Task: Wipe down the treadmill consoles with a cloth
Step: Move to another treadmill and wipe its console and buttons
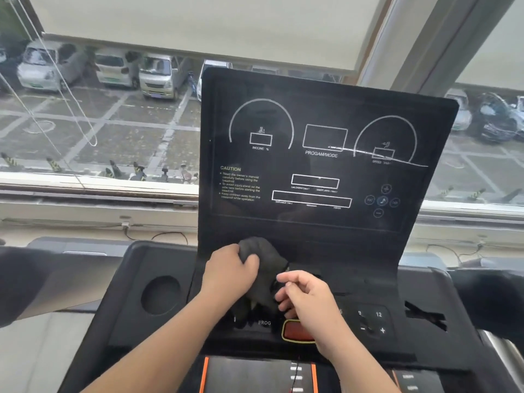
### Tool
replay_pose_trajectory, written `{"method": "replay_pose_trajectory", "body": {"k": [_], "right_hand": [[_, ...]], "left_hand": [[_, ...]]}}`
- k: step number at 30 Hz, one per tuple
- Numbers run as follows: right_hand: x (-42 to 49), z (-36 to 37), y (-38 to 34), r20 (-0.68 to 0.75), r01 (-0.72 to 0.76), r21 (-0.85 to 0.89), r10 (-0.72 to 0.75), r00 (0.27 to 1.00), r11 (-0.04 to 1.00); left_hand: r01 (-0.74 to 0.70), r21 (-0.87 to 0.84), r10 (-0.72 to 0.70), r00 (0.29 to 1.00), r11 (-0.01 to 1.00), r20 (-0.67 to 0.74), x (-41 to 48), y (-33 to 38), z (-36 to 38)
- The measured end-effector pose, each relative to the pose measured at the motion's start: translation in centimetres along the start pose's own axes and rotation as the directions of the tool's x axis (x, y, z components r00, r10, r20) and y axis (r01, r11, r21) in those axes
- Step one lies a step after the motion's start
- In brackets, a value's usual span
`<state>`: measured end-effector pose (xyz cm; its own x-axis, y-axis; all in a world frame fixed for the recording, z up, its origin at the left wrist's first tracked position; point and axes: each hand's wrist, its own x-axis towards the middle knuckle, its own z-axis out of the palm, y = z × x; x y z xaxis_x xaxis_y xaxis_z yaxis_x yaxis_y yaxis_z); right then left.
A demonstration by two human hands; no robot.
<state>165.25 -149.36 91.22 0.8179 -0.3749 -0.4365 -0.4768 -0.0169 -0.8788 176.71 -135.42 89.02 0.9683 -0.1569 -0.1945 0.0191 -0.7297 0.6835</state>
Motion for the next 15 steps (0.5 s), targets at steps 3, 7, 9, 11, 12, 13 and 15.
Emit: {"method": "replay_pose_trajectory", "body": {"k": [3,7,9,11,12,13,15], "right_hand": [[0.2,-2.4,0.6,-0.073,-0.01,0.07,0.015,0.997,0.997],[0.5,-5.5,1.4,-0.173,-0.017,0.104,0.035,0.984,0.994],[0.4,-7.1,1.8,-0.273,0.004,0.105,0.025,0.962,0.994],[0.3,-8.9,2.2,-0.396,0.029,0.112,0.018,0.918,0.993],[0.3,-9.8,2.4,-0.447,0.036,0.124,0.024,0.894,0.992],[0.4,-10.7,2.6,-0.491,0.04,0.141,0.035,0.871,0.989],[0.6,-12.1,3.0,-0.552,0.047,0.175,0.058,0.832,0.984]], "left_hand": [[0.055,-0.113,-0.05,0.998,0.992,0.046,-0.2,3.1,2.2],[0.058,-0.165,-0.038,0.992,0.985,0.122,-1.3,7.1,5.5],[0.029,-0.163,-0.001,0.986,0.986,0.167,-1.8,9.5,7.9],[0.003,-0.171,0.035,0.975,0.985,0.221,-2.3,12.0,10.5],[0.003,-0.187,0.044,0.968,0.982,0.248,-2.6,13.2,11.8],[0.009,-0.2,0.046,0.961,0.98,0.271,-2.9,14.2,12.9],[0.011,-0.199,0.049,0.956,0.98,0.29,-3.5,15.8,14.6]]}}
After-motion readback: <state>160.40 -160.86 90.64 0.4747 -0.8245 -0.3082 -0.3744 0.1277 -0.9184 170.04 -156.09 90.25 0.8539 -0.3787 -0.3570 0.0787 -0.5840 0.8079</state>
